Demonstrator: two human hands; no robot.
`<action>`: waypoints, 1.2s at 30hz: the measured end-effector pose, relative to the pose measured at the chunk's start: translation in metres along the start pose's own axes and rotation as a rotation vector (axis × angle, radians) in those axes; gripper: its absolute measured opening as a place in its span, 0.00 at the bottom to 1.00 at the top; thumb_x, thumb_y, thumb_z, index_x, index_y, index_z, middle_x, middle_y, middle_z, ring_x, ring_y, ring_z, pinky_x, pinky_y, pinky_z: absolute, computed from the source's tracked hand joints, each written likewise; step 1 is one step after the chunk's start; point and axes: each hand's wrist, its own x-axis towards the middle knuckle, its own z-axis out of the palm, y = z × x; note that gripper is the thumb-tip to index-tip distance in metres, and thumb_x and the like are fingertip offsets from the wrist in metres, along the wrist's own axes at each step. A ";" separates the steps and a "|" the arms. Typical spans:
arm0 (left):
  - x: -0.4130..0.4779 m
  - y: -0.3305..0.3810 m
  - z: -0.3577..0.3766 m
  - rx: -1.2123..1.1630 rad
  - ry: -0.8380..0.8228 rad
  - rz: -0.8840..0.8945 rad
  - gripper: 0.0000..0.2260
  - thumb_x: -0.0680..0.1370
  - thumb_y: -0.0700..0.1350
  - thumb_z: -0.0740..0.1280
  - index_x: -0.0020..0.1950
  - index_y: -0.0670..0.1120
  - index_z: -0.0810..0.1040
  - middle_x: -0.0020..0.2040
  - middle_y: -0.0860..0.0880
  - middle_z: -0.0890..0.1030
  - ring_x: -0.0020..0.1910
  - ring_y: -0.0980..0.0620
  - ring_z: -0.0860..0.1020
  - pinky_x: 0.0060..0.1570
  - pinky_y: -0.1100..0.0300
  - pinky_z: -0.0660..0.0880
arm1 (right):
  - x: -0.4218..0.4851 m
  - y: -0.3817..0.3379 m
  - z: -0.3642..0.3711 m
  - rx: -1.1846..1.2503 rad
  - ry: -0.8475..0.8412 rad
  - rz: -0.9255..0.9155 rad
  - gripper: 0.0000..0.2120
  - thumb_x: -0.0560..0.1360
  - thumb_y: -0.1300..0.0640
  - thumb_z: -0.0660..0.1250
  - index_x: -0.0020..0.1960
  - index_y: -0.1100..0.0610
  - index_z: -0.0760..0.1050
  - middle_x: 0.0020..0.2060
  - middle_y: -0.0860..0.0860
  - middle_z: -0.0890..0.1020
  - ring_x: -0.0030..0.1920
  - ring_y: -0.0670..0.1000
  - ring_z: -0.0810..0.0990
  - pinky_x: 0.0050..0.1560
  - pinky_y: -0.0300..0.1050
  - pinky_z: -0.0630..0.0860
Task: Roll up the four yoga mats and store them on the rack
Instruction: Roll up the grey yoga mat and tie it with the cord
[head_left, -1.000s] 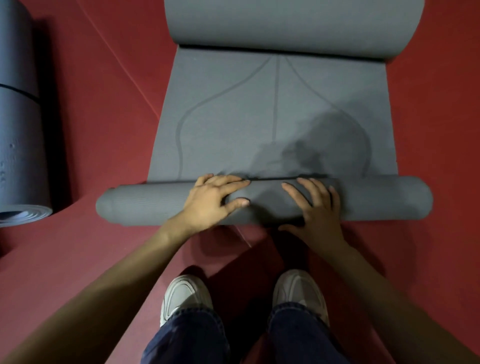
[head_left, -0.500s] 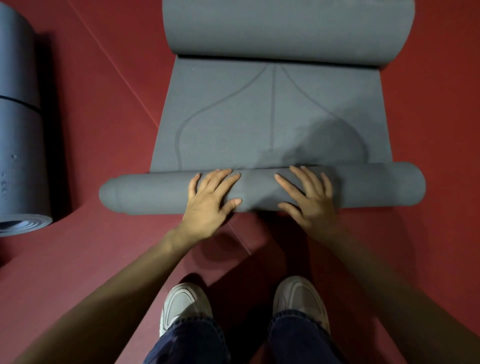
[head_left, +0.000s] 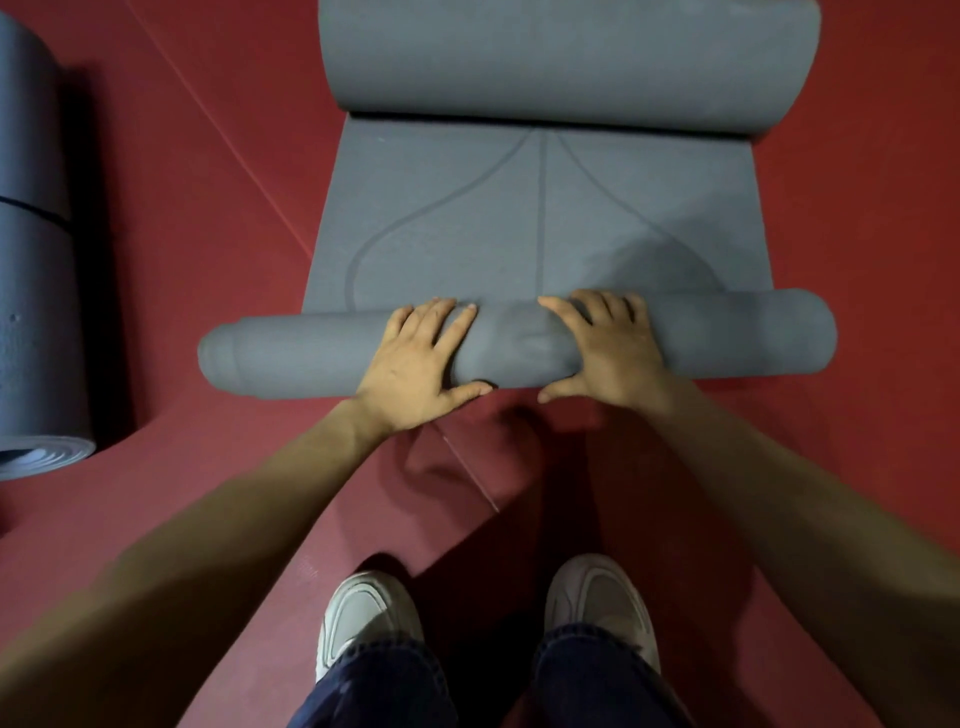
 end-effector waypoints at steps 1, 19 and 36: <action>0.005 -0.002 -0.001 0.004 -0.034 -0.007 0.42 0.70 0.71 0.57 0.72 0.41 0.67 0.65 0.36 0.73 0.64 0.37 0.72 0.64 0.42 0.64 | 0.005 0.001 -0.002 -0.009 -0.031 0.001 0.55 0.54 0.28 0.72 0.75 0.44 0.56 0.70 0.52 0.65 0.69 0.56 0.63 0.69 0.58 0.53; -0.019 0.020 -0.013 -0.095 -0.065 -0.090 0.43 0.59 0.74 0.59 0.66 0.49 0.74 0.59 0.45 0.79 0.56 0.42 0.77 0.57 0.49 0.68 | -0.029 -0.011 -0.006 0.065 -0.107 -0.047 0.47 0.55 0.30 0.71 0.71 0.45 0.65 0.60 0.53 0.75 0.61 0.58 0.73 0.63 0.58 0.62; -0.122 0.061 0.004 -0.154 0.016 -0.064 0.39 0.59 0.71 0.64 0.63 0.51 0.73 0.55 0.46 0.81 0.51 0.43 0.80 0.54 0.51 0.69 | -0.136 -0.046 0.025 0.090 -0.056 -0.096 0.47 0.51 0.29 0.67 0.67 0.47 0.68 0.53 0.56 0.79 0.51 0.60 0.78 0.54 0.63 0.72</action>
